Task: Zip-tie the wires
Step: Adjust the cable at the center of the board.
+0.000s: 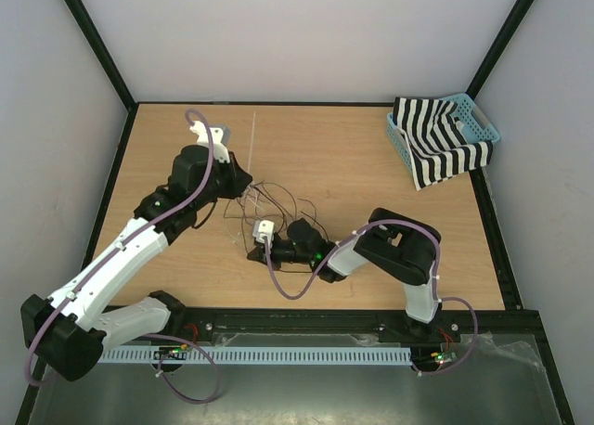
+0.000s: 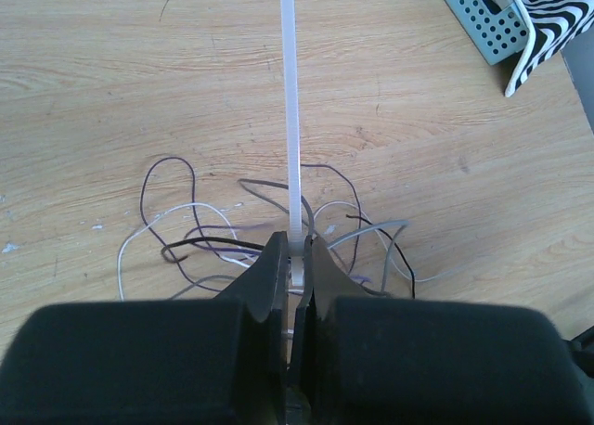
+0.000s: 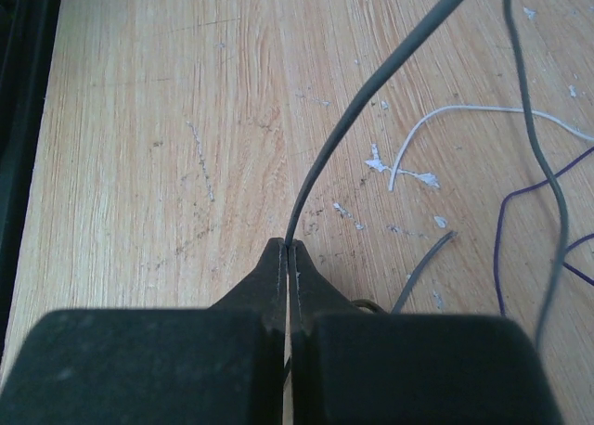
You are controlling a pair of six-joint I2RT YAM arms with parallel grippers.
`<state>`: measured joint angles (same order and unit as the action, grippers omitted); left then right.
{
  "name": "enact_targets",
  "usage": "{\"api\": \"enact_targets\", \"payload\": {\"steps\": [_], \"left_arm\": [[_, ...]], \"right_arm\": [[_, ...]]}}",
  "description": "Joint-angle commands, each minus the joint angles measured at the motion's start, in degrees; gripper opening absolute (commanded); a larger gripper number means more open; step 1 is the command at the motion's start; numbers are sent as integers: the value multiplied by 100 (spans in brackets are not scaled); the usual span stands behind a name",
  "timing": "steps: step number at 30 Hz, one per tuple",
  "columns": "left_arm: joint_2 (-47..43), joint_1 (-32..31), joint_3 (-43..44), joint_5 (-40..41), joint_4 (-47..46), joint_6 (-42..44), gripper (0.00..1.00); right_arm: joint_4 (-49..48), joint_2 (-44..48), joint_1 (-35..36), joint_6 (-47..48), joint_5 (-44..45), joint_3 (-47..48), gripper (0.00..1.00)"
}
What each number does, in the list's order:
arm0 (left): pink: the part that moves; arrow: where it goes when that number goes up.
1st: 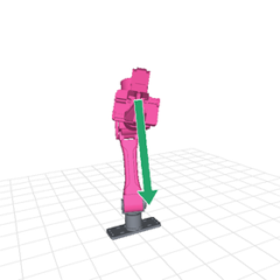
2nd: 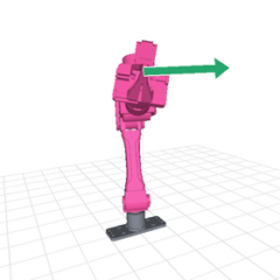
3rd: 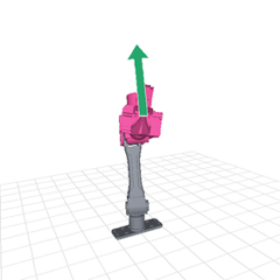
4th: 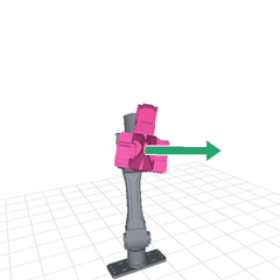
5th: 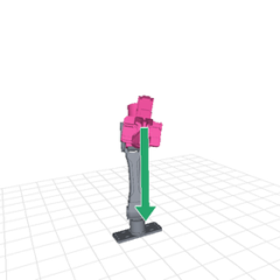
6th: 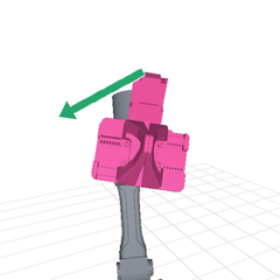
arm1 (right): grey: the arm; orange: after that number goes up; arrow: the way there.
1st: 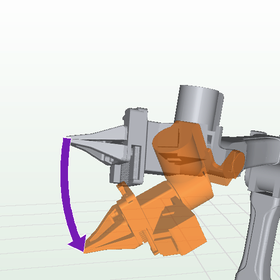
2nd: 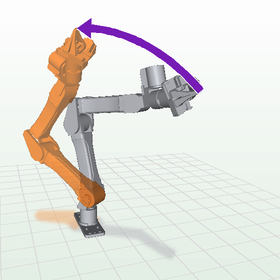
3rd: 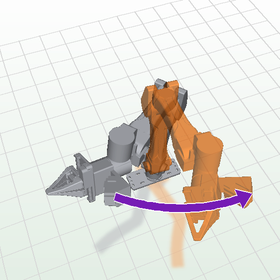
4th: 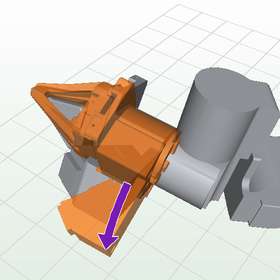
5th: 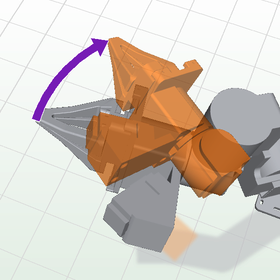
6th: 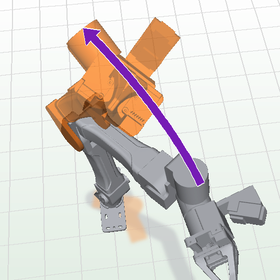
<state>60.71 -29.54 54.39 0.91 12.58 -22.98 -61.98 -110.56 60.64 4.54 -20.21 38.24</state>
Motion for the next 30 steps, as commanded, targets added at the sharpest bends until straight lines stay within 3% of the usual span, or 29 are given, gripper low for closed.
{"api": "enact_targets", "payload": {"steps": [1, 4, 10, 14, 23, 30], "left_arm": [[21, 49, 195, -41, -158, 66, 0], [39, 46, 180, -72, -154, 59, 0], [52, 53, 56, -30, -152, 38, 0], [45, 82, 41, -55, -152, 13, 0], [10, 193, -43, -98, -165, -23, 0], [20, 234, -42, -163, -168, 0, 0]], "right_arm": [[155, 31, 29, -129, -90, 127, 0], [97, 38, 34, -221, -79, 128, 2], [386, 429, 28, -404, 77, 280, 36], [844, 691, 18, -386, 361, 368, 50], [1708, 1734, -60, -304, 976, 53, 64], [2705, 3221, -325, -102, 839, -383, 68]]}}
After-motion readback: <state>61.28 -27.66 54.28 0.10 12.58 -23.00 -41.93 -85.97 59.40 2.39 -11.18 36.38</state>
